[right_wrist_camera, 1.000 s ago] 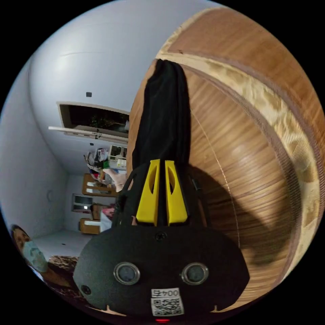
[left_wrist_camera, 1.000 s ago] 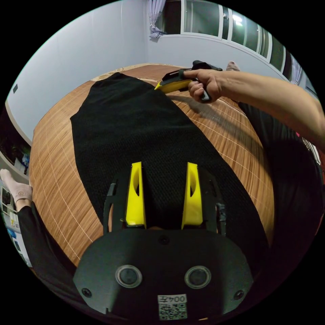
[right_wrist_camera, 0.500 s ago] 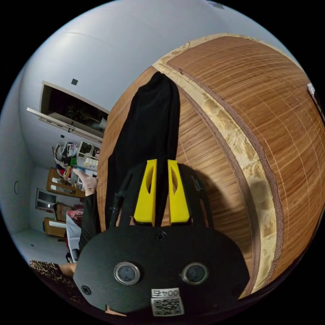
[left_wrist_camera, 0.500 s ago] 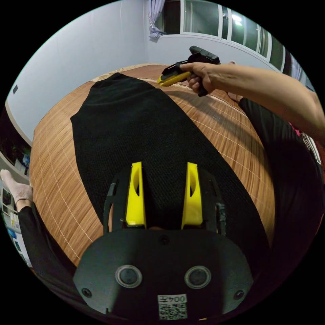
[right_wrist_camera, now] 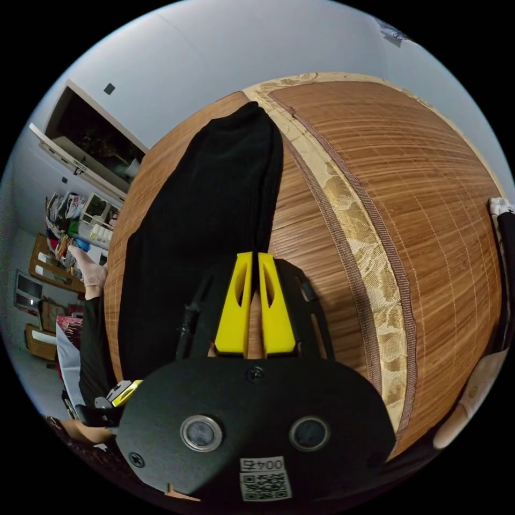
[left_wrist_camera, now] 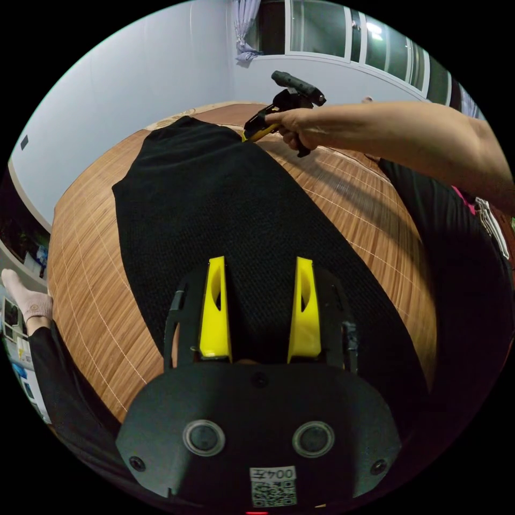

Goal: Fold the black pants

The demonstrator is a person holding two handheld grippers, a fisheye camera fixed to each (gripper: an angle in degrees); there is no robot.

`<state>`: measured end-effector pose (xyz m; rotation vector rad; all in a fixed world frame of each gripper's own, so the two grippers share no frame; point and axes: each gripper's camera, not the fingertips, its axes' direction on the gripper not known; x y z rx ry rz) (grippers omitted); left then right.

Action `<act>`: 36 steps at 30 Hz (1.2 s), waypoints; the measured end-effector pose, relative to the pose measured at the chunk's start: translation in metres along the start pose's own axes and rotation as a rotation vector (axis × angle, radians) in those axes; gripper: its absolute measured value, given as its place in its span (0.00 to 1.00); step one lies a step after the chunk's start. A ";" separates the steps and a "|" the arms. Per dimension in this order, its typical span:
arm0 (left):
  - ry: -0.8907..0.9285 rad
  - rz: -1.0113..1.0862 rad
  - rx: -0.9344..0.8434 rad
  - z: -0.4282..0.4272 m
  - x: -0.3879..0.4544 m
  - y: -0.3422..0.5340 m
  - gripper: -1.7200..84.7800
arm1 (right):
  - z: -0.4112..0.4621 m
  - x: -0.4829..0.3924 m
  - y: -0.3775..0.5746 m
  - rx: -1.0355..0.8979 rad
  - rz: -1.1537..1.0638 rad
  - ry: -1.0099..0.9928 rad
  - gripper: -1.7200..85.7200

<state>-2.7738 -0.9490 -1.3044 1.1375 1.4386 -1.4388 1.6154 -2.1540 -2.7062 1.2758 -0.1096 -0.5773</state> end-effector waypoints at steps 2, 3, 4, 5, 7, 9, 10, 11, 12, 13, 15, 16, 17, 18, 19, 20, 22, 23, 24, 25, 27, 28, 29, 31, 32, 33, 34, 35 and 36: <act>0.001 -0.001 -0.001 0.000 -0.001 0.000 0.22 | -0.010 -0.009 0.004 0.000 0.017 0.010 0.07; 0.000 0.000 -0.001 0.000 -0.002 0.001 0.22 | -0.023 -0.018 0.012 0.045 0.011 0.040 0.07; -0.002 0.000 -0.001 0.001 -0.002 0.001 0.22 | -0.035 -0.030 0.023 0.090 -0.014 0.053 0.07; -0.002 0.001 -0.001 0.001 -0.002 0.001 0.22 | -0.039 -0.037 0.029 0.105 -0.032 0.052 0.07; -0.003 0.001 -0.002 0.001 -0.004 0.001 0.22 | -0.045 -0.071 0.057 0.119 -0.152 0.054 0.08; -0.002 0.000 -0.002 0.002 -0.006 0.002 0.22 | -0.037 -0.094 0.079 0.084 -0.229 0.100 0.08; -0.002 0.000 -0.002 0.002 -0.007 0.002 0.22 | -0.028 -0.104 0.090 0.041 -0.261 0.149 0.09; -0.002 0.000 -0.003 0.002 -0.008 0.002 0.22 | -0.023 -0.108 0.095 0.020 -0.271 0.175 0.09; -0.002 0.000 -0.004 0.003 -0.009 0.002 0.22 | -0.027 -0.113 0.104 0.059 -0.286 0.189 0.09; -0.002 0.000 -0.004 0.003 -0.011 0.002 0.22 | -0.034 -0.116 0.106 0.046 -0.251 0.184 0.09; -0.002 0.000 -0.006 0.004 -0.013 0.002 0.22 | -0.055 -0.126 0.115 0.088 -0.238 0.158 0.10; 0.000 -0.001 -0.007 0.005 -0.015 0.001 0.22 | -0.070 -0.137 0.127 0.114 -0.249 0.145 0.10; 0.001 -0.002 -0.007 0.005 -0.016 0.001 0.22 | -0.077 -0.143 0.135 0.113 -0.257 0.135 0.10; 0.003 -0.003 -0.008 0.005 -0.019 0.001 0.22 | -0.087 -0.156 0.154 0.099 -0.283 0.108 0.10; 0.005 -0.004 -0.009 0.006 -0.021 0.001 0.22 | -0.095 -0.171 0.178 0.064 -0.313 0.087 0.10; 0.005 -0.004 -0.009 0.006 -0.022 0.000 0.22 | -0.098 -0.179 0.191 0.040 -0.330 0.084 0.10; 0.005 -0.005 -0.010 0.008 -0.027 -0.001 0.22 | -0.107 -0.208 0.249 -0.072 -0.367 0.063 0.10; 0.007 -0.006 -0.011 0.008 -0.029 -0.001 0.22 | -0.110 -0.214 0.263 -0.096 -0.372 0.052 0.10; 0.011 -0.009 -0.012 0.009 -0.033 -0.002 0.22 | -0.115 -0.227 0.292 -0.134 -0.378 0.031 0.11; 0.014 -0.014 -0.014 0.009 -0.037 -0.003 0.22 | -0.119 -0.239 0.318 -0.161 -0.379 0.016 0.11; 0.019 -0.020 -0.018 0.010 -0.042 -0.005 0.22 | -0.122 -0.251 0.352 -0.191 -0.360 0.004 0.12; 0.023 -0.023 -0.023 0.011 -0.047 -0.006 0.22 | -0.122 -0.256 0.371 -0.205 -0.342 -0.004 0.12; 0.026 -0.024 -0.026 0.012 -0.049 -0.007 0.22 | -0.120 -0.258 0.379 -0.216 -0.332 -0.006 0.12; 0.037 -0.038 -0.042 0.013 -0.059 -0.013 0.22 | -0.112 -0.265 0.406 -0.276 -0.330 0.008 0.12; 0.040 -0.039 -0.047 0.013 -0.062 -0.015 0.22 | -0.109 -0.267 0.412 -0.282 -0.341 0.027 0.11; 0.052 -0.040 -0.061 0.013 -0.067 -0.019 0.22 | -0.103 -0.271 0.421 -0.302 -0.375 0.076 0.11; 0.076 -0.045 -0.096 0.010 -0.074 -0.024 0.22 | -0.100 -0.275 0.430 -0.295 -0.413 0.114 0.10; 0.089 -0.056 -0.116 0.008 -0.078 -0.026 0.23 | -0.100 -0.276 0.433 -0.282 -0.424 0.134 0.09; 0.120 -0.081 -0.127 -0.001 -0.086 -0.027 0.23 | -0.100 -0.277 0.437 -0.272 -0.431 0.165 0.08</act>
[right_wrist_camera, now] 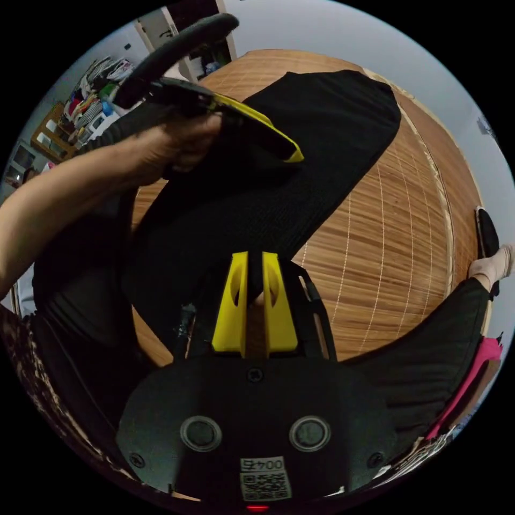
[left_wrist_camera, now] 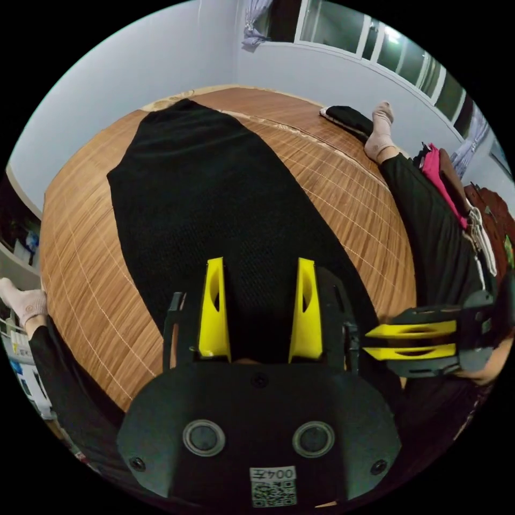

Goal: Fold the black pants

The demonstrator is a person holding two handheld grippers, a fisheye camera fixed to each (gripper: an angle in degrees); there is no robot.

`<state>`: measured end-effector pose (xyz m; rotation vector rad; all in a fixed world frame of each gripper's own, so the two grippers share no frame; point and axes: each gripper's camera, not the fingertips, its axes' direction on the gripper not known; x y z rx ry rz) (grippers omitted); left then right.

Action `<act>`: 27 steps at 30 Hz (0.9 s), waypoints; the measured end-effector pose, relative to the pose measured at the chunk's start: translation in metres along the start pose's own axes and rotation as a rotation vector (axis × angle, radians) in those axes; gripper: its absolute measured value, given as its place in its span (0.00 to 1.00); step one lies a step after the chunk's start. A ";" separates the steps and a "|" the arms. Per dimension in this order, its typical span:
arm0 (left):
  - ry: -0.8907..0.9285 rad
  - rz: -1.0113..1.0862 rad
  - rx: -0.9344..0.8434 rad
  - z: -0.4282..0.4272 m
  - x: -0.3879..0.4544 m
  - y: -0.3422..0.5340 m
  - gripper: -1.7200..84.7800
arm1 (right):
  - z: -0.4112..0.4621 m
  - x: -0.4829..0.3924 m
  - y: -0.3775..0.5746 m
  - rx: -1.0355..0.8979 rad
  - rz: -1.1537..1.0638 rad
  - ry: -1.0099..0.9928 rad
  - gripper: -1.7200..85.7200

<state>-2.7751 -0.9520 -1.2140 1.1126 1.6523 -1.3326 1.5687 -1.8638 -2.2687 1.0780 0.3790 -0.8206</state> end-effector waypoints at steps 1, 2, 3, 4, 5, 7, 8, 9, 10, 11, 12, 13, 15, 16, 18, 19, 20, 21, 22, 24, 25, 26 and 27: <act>0.042 -0.011 0.025 -0.014 -0.007 0.004 0.23 | 0.000 0.000 0.003 0.001 0.005 -0.010 0.08; 0.058 -0.019 0.038 -0.022 -0.011 0.008 0.23 | 0.000 0.001 0.005 0.004 0.011 -0.020 0.08; 0.089 -0.033 0.048 -0.034 -0.019 0.016 0.23 | 0.000 0.004 0.010 0.015 0.027 -0.043 0.07; 0.122 -0.033 0.034 -0.043 -0.028 0.025 0.22 | 0.000 0.008 0.016 0.035 0.054 -0.078 0.07; 0.141 -0.033 0.020 -0.045 -0.033 0.029 0.22 | -0.001 0.011 0.020 0.045 0.068 -0.098 0.07; 0.238 -0.052 -0.072 -0.045 -0.056 0.047 0.22 | -0.003 0.023 0.032 0.086 0.117 -0.194 0.08; 0.267 -0.068 -0.100 -0.044 -0.063 0.051 0.22 | -0.003 0.027 0.035 0.093 0.133 -0.223 0.09; 0.337 -0.103 -0.149 -0.041 -0.075 0.059 0.22 | -0.004 0.034 0.041 0.103 0.171 -0.285 0.09; 0.403 -0.153 -0.189 -0.038 -0.087 0.065 0.22 | -0.005 0.043 0.048 0.109 0.210 -0.340 0.10; 0.433 -0.179 -0.209 -0.036 -0.092 0.068 0.22 | -0.005 0.047 0.051 0.111 0.231 -0.363 0.10; 0.485 -0.229 -0.259 -0.031 -0.102 0.073 0.23 | -0.006 0.056 0.059 0.117 0.273 -0.411 0.11; 0.517 -0.274 -0.305 -0.026 -0.109 0.076 0.23 | -0.006 0.065 0.067 0.116 0.319 -0.458 0.12; 0.548 -0.302 -0.369 -0.019 -0.113 0.077 0.24 | -0.003 0.078 0.079 0.094 0.394 -0.536 0.14; 0.560 -0.295 -0.408 -0.015 -0.113 0.077 0.24 | 0.002 0.086 0.087 0.065 0.435 -0.588 0.15; 0.544 -0.277 -0.457 -0.009 -0.112 0.075 0.24 | 0.010 0.094 0.096 0.027 0.477 -0.681 0.15; 0.533 -0.270 -0.473 -0.006 -0.113 0.074 0.24 | 0.016 0.098 0.102 0.009 0.499 -0.743 0.15; 0.531 -0.272 -0.473 -0.006 -0.114 0.074 0.24 | 0.018 0.099 0.104 -0.004 0.506 -0.771 0.15; 0.532 -0.277 -0.476 -0.005 -0.118 0.073 0.24 | 0.023 0.102 0.108 -0.027 0.515 -0.808 0.15; 0.534 -0.294 -0.477 -0.003 -0.124 0.072 0.24 | 0.027 0.104 0.111 -0.048 0.526 -0.812 0.15; 0.563 -0.344 -0.468 0.000 -0.137 0.074 0.23 | 0.029 0.106 0.114 -0.061 0.534 -0.812 0.15; 0.597 -0.376 -0.461 0.000 -0.145 0.076 0.23 | 0.030 0.108 0.115 -0.067 0.534 -0.811 0.15; 0.613 -0.388 -0.464 0.001 -0.148 0.077 0.23 | 0.030 0.108 0.116 -0.071 0.534 -0.810 0.14; 0.633 -0.395 -0.481 0.002 -0.152 0.078 0.23 | 0.031 0.109 0.117 -0.077 0.532 -0.814 0.15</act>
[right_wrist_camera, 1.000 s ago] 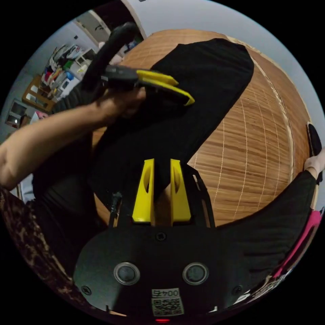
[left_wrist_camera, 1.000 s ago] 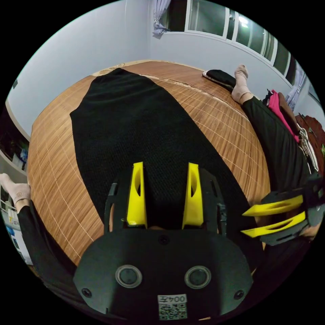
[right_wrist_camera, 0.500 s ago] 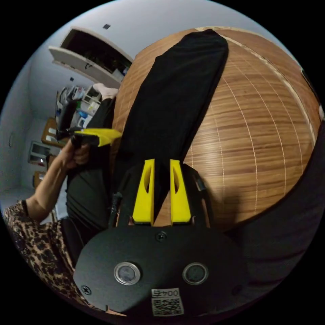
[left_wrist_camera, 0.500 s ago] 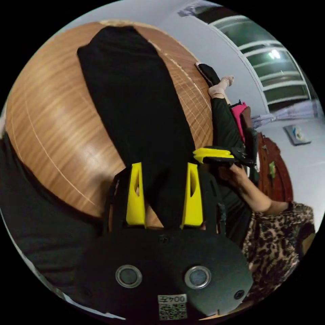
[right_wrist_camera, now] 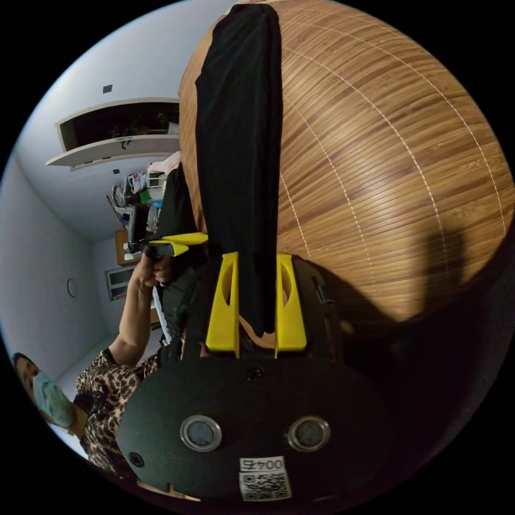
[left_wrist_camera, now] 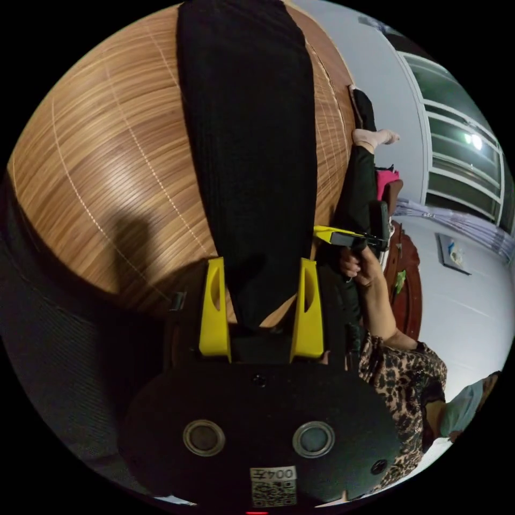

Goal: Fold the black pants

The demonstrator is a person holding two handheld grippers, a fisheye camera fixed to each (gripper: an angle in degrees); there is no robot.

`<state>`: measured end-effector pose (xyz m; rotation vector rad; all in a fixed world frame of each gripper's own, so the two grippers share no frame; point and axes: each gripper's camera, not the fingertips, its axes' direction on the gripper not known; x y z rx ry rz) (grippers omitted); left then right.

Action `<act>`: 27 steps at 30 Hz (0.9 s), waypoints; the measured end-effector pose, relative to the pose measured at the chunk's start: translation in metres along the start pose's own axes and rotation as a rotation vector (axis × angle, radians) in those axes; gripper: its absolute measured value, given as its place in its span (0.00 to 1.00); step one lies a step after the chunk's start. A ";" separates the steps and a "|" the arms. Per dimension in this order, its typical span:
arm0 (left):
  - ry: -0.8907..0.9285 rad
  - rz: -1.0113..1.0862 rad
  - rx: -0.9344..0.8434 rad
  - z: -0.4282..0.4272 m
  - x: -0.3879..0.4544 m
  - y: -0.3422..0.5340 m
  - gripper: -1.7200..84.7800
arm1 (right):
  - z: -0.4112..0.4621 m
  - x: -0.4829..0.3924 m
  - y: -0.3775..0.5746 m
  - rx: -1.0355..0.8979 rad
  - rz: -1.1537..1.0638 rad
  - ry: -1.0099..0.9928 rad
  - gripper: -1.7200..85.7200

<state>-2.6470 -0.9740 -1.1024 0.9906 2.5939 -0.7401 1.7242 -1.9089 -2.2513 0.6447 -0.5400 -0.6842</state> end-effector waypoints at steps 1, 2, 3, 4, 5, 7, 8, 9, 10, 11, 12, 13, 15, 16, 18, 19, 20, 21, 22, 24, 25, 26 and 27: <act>-0.003 -0.011 -0.026 0.001 -0.003 0.000 0.23 | 0.000 0.001 0.001 -0.012 -0.001 0.000 0.15; -0.005 -0.011 -0.043 0.002 -0.004 -0.001 0.23 | 0.001 0.002 0.001 -0.022 -0.003 0.000 0.14; -0.013 -0.010 -0.073 0.005 -0.003 -0.002 0.23 | 0.003 0.002 0.001 -0.051 -0.007 -0.003 0.14; -0.027 -0.004 -0.098 0.007 -0.002 -0.003 0.23 | 0.005 0.003 0.001 -0.072 -0.010 -0.002 0.14; -0.036 -0.002 -0.110 0.008 -0.001 -0.004 0.23 | 0.006 0.003 0.001 -0.086 -0.010 -0.004 0.14; -0.050 0.005 -0.150 0.011 0.000 -0.006 0.22 | 0.012 0.004 0.000 -0.143 -0.016 -0.008 0.14; -0.044 0.005 -0.160 0.011 0.000 -0.007 0.22 | 0.013 0.004 0.000 -0.157 -0.018 -0.005 0.13; -0.025 0.004 -0.183 0.013 -0.002 -0.007 0.22 | 0.016 0.003 0.000 -0.185 -0.025 0.006 0.13; -0.004 0.003 -0.211 0.016 -0.003 -0.007 0.22 | 0.019 0.001 0.001 -0.210 -0.031 0.018 0.13; 0.002 0.004 -0.222 0.017 -0.003 -0.007 0.22 | 0.020 0.001 0.001 -0.224 -0.035 0.021 0.13; 0.003 0.010 -0.245 0.018 -0.002 -0.008 0.22 | 0.023 0.000 0.001 -0.251 -0.042 0.025 0.13; -0.006 0.017 -0.259 0.019 0.000 -0.008 0.22 | 0.026 -0.001 0.002 -0.276 -0.045 0.027 0.13; -0.025 0.029 -0.273 0.019 0.003 -0.007 0.21 | 0.030 -0.002 0.004 -0.316 -0.050 0.027 0.13; -0.025 0.035 -0.284 0.019 0.004 -0.006 0.21 | 0.034 -0.003 0.005 -0.352 -0.056 0.031 0.12; -0.009 0.040 -0.320 0.022 0.005 -0.003 0.21 | 0.039 -0.006 0.006 -0.393 -0.065 0.041 0.12; -0.004 0.045 -0.351 0.026 0.006 -0.001 0.21 | 0.041 -0.008 0.008 -0.412 -0.071 0.051 0.12; -0.008 0.051 -0.367 0.028 0.007 0.000 0.20 | 0.041 -0.009 0.009 -0.415 -0.074 0.057 0.12; -0.024 0.065 -0.399 0.031 0.010 0.002 0.20 | 0.043 -0.010 0.011 -0.434 -0.076 0.062 0.12; -0.039 0.080 -0.423 0.035 0.014 0.004 0.20 | 0.045 -0.011 0.013 -0.448 -0.077 0.063 0.12; -0.065 0.085 -0.435 0.035 0.016 0.007 0.19 | 0.047 -0.014 0.016 -0.466 -0.082 0.074 0.11; -0.067 0.081 -0.437 0.034 0.016 0.009 0.19 | 0.048 -0.015 0.017 -0.470 -0.085 0.084 0.11; -0.061 0.077 -0.437 0.033 0.015 0.011 0.18 | 0.048 -0.016 0.018 -0.470 -0.086 0.089 0.11; -0.047 0.071 -0.436 0.030 0.013 0.014 0.18 | 0.047 -0.017 0.020 -0.470 -0.088 0.096 0.10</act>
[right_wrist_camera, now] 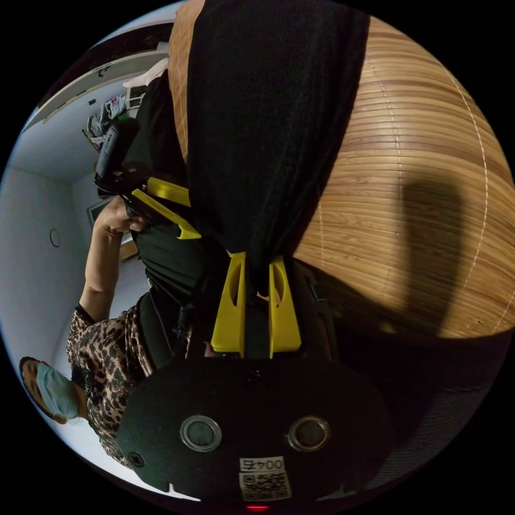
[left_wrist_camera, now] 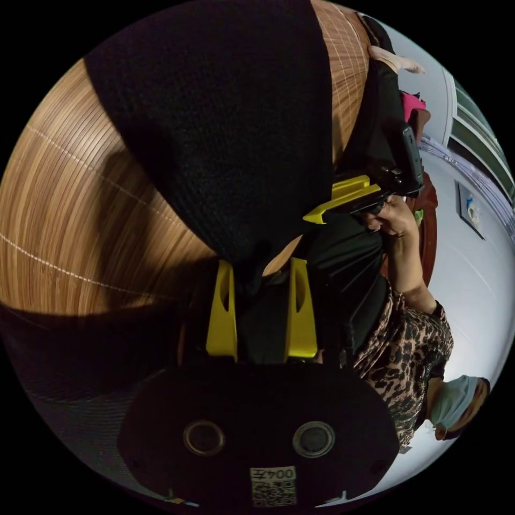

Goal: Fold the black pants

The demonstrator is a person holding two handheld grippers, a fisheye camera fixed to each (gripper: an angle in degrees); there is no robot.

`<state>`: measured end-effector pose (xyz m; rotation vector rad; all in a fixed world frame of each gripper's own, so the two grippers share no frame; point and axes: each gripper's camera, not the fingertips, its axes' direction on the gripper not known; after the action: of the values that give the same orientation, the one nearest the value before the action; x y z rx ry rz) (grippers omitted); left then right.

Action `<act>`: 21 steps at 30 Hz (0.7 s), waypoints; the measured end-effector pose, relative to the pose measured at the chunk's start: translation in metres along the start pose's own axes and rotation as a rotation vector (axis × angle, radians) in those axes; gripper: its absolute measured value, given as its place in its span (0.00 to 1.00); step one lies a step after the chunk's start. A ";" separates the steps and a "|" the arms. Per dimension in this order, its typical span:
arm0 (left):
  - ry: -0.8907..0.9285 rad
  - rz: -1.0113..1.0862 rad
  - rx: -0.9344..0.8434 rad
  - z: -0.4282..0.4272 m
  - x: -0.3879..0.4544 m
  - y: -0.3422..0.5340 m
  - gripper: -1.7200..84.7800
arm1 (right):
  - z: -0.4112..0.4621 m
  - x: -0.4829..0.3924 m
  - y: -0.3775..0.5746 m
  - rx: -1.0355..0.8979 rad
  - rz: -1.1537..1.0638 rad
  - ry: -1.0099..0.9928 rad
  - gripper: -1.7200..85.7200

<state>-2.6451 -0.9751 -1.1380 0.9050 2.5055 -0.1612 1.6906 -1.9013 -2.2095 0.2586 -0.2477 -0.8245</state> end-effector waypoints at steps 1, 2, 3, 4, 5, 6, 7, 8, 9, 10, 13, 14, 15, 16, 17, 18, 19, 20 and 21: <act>0.007 -0.001 -0.001 0.000 -0.001 0.004 0.17 | 0.000 -0.001 0.002 0.001 -0.001 0.004 0.10; 0.006 -0.002 -0.002 -0.001 -0.001 0.006 0.17 | 0.000 -0.002 0.003 0.001 0.000 0.005 0.10; -0.007 0.002 -0.008 0.000 0.000 0.010 0.16 | 0.001 -0.004 0.005 0.002 0.001 0.012 0.10; -0.018 0.023 -0.020 0.001 0.004 0.014 0.13 | 0.001 -0.007 0.007 0.002 -0.005 0.025 0.09; -0.020 0.031 -0.027 0.002 0.006 0.015 0.11 | 0.002 -0.009 0.009 0.004 -0.009 0.035 0.09; -0.035 0.048 -0.027 0.004 0.011 0.020 0.09 | 0.002 -0.014 0.012 0.009 -0.018 0.063 0.09; -0.069 0.071 -0.015 0.002 0.017 0.027 0.08 | 0.001 -0.018 0.016 0.021 -0.033 0.082 0.08; -0.081 0.082 -0.003 0.001 0.020 0.031 0.08 | -0.001 -0.020 0.018 0.032 -0.043 0.083 0.08; -0.085 0.104 0.029 -0.004 0.025 0.042 0.07 | -0.005 -0.024 0.024 0.059 -0.060 0.072 0.08; -0.073 0.120 0.071 -0.010 0.028 0.055 0.07 | -0.010 -0.027 0.031 0.090 -0.077 0.050 0.07; -0.008 0.176 0.237 -0.029 0.037 0.099 0.07 | -0.029 -0.040 0.056 0.208 -0.170 -0.018 0.07; 0.005 0.188 0.275 -0.033 0.038 0.109 0.07 | -0.034 -0.043 0.062 0.238 -0.198 -0.032 0.07; 0.030 0.211 0.355 -0.041 0.041 0.129 0.06 | -0.044 -0.050 0.076 0.301 -0.255 -0.052 0.07; 0.055 0.239 0.440 -0.047 0.045 0.152 0.06 | -0.054 -0.056 0.090 0.359 -0.309 -0.062 0.07; 0.070 0.255 0.483 -0.051 0.047 0.163 0.06 | -0.058 -0.059 0.097 0.385 -0.335 -0.065 0.07; 0.109 0.290 0.564 -0.056 0.051 0.186 0.06 | -0.067 -0.065 0.112 0.434 -0.380 -0.066 0.07; 0.158 0.328 0.642 -0.060 0.056 0.208 0.06 | -0.076 -0.070 0.126 0.482 -0.420 -0.068 0.07; 0.183 0.347 0.674 -0.061 0.058 0.218 0.06 | -0.080 -0.073 0.134 0.506 -0.443 -0.073 0.07; 0.228 0.378 0.722 -0.062 0.063 0.236 0.06 | -0.087 -0.079 0.148 0.549 -0.495 -0.096 0.07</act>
<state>-2.5629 -0.7397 -1.1014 1.7396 2.4289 -0.9192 1.7686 -1.7345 -2.2526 0.8194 -0.5124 -1.2522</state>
